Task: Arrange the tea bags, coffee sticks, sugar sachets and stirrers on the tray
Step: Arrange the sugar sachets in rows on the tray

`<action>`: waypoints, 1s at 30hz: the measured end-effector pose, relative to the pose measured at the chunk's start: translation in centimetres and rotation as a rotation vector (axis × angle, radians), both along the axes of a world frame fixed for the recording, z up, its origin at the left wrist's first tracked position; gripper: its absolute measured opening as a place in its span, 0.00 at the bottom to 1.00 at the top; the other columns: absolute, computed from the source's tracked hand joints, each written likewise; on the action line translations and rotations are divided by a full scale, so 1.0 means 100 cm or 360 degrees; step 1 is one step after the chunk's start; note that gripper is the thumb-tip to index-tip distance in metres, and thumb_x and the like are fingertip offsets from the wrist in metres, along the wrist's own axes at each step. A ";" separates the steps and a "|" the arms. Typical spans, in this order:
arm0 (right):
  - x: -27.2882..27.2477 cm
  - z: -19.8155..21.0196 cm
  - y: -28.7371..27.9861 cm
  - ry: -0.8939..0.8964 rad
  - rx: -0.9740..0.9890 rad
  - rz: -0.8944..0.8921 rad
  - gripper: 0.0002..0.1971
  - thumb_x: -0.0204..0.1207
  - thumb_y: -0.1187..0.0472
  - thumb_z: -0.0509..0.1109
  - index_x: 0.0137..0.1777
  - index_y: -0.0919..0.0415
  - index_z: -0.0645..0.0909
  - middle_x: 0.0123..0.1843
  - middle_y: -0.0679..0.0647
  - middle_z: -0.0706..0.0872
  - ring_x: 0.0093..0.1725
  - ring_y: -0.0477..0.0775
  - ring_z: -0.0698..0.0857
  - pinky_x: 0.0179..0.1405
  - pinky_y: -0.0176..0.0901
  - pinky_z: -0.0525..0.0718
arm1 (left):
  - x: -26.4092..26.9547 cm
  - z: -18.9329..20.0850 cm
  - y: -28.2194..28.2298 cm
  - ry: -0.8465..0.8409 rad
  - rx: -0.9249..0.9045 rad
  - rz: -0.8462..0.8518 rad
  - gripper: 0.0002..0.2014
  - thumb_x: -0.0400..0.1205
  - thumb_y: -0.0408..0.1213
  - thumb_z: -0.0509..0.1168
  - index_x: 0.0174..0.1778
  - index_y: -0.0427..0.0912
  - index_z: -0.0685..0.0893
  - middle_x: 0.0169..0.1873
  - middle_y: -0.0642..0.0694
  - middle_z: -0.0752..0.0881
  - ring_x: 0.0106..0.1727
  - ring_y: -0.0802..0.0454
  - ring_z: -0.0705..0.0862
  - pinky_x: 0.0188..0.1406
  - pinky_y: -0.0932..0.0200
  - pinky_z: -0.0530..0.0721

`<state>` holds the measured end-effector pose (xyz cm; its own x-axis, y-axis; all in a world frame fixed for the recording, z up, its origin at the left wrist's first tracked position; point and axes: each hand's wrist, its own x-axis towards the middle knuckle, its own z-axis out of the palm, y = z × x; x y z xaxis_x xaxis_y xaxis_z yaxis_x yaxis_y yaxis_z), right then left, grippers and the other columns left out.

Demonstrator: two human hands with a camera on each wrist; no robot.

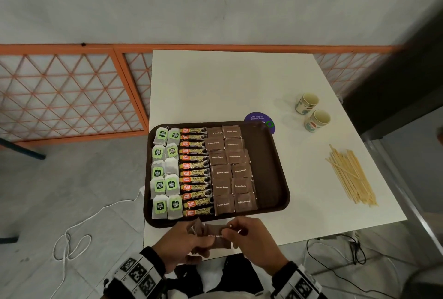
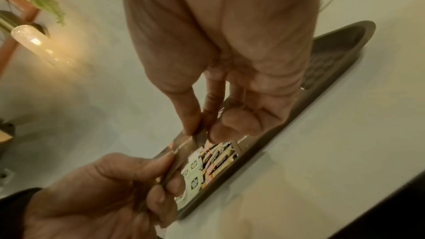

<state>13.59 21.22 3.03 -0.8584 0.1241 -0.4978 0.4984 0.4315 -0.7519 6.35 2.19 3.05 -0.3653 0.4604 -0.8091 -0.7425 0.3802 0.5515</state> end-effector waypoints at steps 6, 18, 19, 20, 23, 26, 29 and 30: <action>-0.040 -0.018 0.027 -0.0036 0.0233 -0.0062 0.11 0.74 0.57 0.77 0.32 0.46 0.82 0.28 0.43 0.84 0.30 0.40 0.82 0.38 0.38 0.83 | -0.006 -0.002 0.000 0.0058 -0.0005 0.0234 0.06 0.85 0.28 0.63 0.53 0.33 0.83 0.45 0.38 0.88 0.42 0.46 0.89 0.44 0.52 0.87; -0.060 -0.009 0.022 -0.0039 0.0540 -0.0055 0.13 0.72 0.49 0.78 0.35 0.54 0.79 0.33 0.45 0.84 0.32 0.40 0.79 0.31 0.32 0.72 | -0.023 0.003 -0.010 0.0000 0.0205 0.0453 0.14 0.88 0.25 0.54 0.61 0.36 0.84 0.56 0.35 0.90 0.58 0.39 0.90 0.59 0.39 0.87; -0.057 -0.001 0.017 0.0008 0.0455 0.0012 0.12 0.74 0.48 0.76 0.36 0.53 0.81 0.33 0.45 0.85 0.32 0.39 0.80 0.32 0.29 0.73 | -0.024 0.002 -0.008 -0.0041 0.0251 0.0464 0.15 0.89 0.25 0.53 0.63 0.36 0.83 0.57 0.35 0.89 0.58 0.39 0.90 0.59 0.38 0.87; -0.053 0.005 0.013 0.0037 0.0358 0.0083 0.11 0.75 0.47 0.75 0.39 0.52 0.84 0.35 0.45 0.86 0.34 0.39 0.81 0.34 0.28 0.74 | -0.024 0.001 -0.004 -0.0074 0.0296 0.0459 0.15 0.89 0.25 0.53 0.64 0.36 0.83 0.58 0.34 0.89 0.59 0.38 0.89 0.60 0.38 0.86; -0.046 0.010 0.004 0.0073 0.0135 0.0254 0.09 0.72 0.46 0.77 0.46 0.49 0.86 0.41 0.44 0.89 0.41 0.40 0.86 0.40 0.31 0.81 | -0.024 0.004 0.008 -0.0082 0.0359 0.0320 0.13 0.88 0.26 0.55 0.65 0.38 0.81 0.59 0.33 0.88 0.60 0.38 0.89 0.60 0.38 0.86; -0.037 0.005 0.008 0.0120 0.0169 0.0227 0.06 0.71 0.54 0.78 0.39 0.45 0.82 0.38 0.47 0.88 0.37 0.42 0.84 0.40 0.34 0.81 | -0.027 0.006 0.018 0.0013 0.0314 -0.0001 0.11 0.87 0.26 0.58 0.64 0.33 0.79 0.54 0.30 0.89 0.56 0.38 0.90 0.52 0.46 0.89; -0.029 0.004 0.019 0.0035 0.0209 0.0367 0.04 0.71 0.56 0.76 0.38 0.51 0.83 0.38 0.46 0.87 0.37 0.42 0.83 0.39 0.31 0.79 | -0.027 0.006 0.029 0.0177 0.0228 -0.0440 0.06 0.86 0.29 0.60 0.56 0.35 0.81 0.44 0.36 0.90 0.48 0.43 0.91 0.44 0.53 0.90; -0.026 0.004 0.023 -0.0033 0.0191 0.0458 0.04 0.71 0.57 0.76 0.38 0.53 0.84 0.37 0.45 0.86 0.36 0.41 0.82 0.38 0.29 0.77 | -0.026 0.006 0.032 0.0250 0.0169 -0.0581 0.03 0.86 0.32 0.63 0.51 0.39 0.82 0.43 0.40 0.90 0.46 0.46 0.91 0.41 0.56 0.89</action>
<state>10.94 23.54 3.45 -0.8566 -0.0639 -0.5120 0.3574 0.6423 -0.6781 3.71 5.44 3.65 -0.2778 0.6608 -0.6972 -0.4727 0.5378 0.6981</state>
